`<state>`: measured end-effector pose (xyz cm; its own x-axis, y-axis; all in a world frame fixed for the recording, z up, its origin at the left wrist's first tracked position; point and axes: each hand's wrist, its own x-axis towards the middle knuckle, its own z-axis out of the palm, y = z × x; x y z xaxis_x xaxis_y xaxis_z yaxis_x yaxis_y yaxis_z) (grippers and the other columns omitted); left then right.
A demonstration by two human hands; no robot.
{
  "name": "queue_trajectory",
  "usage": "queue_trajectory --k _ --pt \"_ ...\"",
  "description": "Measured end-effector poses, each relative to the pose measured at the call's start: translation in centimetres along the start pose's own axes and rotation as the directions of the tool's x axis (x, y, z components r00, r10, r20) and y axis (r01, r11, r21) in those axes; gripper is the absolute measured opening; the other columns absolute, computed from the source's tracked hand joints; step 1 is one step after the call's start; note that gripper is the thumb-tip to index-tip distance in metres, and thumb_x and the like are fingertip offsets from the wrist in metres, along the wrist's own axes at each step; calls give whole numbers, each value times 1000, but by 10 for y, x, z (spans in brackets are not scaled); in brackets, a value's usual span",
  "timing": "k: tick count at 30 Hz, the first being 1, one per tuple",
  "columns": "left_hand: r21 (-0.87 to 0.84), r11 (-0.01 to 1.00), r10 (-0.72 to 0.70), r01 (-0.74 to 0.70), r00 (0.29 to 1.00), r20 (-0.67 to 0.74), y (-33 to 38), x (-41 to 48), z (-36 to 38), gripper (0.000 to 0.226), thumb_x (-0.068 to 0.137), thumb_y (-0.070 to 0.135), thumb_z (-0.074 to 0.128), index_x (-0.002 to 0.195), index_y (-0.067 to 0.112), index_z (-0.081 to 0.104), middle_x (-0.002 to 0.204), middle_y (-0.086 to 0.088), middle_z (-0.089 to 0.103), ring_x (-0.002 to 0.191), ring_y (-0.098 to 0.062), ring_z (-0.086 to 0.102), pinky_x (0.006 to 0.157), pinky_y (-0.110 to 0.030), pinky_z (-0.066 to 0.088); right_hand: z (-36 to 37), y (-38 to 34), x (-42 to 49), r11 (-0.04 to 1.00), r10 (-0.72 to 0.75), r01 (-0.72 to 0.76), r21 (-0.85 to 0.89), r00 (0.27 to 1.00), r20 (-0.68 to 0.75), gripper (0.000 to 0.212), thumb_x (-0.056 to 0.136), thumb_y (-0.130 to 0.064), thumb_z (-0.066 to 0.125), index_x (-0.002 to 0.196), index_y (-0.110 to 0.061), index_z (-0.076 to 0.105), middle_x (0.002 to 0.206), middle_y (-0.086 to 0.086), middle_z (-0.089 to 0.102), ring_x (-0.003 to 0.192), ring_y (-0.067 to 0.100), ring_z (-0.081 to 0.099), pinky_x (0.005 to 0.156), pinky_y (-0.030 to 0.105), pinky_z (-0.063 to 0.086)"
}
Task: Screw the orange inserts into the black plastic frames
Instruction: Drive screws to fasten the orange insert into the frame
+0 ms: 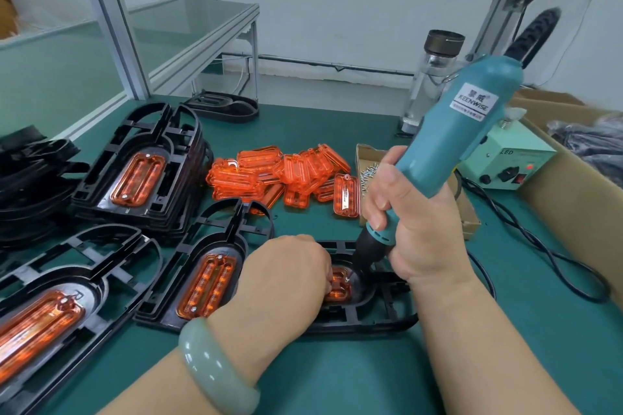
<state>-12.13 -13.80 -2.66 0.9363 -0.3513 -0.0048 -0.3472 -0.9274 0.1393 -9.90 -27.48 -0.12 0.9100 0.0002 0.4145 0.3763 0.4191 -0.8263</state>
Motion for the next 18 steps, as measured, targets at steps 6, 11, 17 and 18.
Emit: queue_trajectory --k 6,11,17,18 --pt "5 1000 1 -1 1000 -9 -1 -1 1 19 93 35 50 99 24 65 101 2 53 95 -20 54 80 -32 46 2 1 -2 997 -35 36 -69 999 8 28 82 -6 59 69 -31 61 48 -4 43 39 14 38 46 21 37" --pt "1 1000 -22 22 999 32 1 1 -3 18 92 32 52 98 24 66 101 1 54 97 -21 55 83 -33 47 0 0 0 1000 23 -23 -13 999 -32 11 81 -6 56 88 -14 54 48 -4 44 39 11 39 46 20 37" --pt "-29 1000 3 -2 1000 19 -1 1 0 22 93 33 50 104 26 68 101 3 53 100 -18 54 83 -29 44 -6 1 0 997 37 -36 64 999 -22 13 82 -12 54 95 -12 55 53 -3 43 39 11 40 48 22 36" --pt "-37 999 13 -12 1000 11 -2 1 1 22 94 33 50 106 27 68 102 3 53 101 -18 54 84 -29 44 -7 1 0 997 34 -33 63 999 -21 13 82 -13 53 95 -11 54 54 -3 43 39 11 40 48 22 37"
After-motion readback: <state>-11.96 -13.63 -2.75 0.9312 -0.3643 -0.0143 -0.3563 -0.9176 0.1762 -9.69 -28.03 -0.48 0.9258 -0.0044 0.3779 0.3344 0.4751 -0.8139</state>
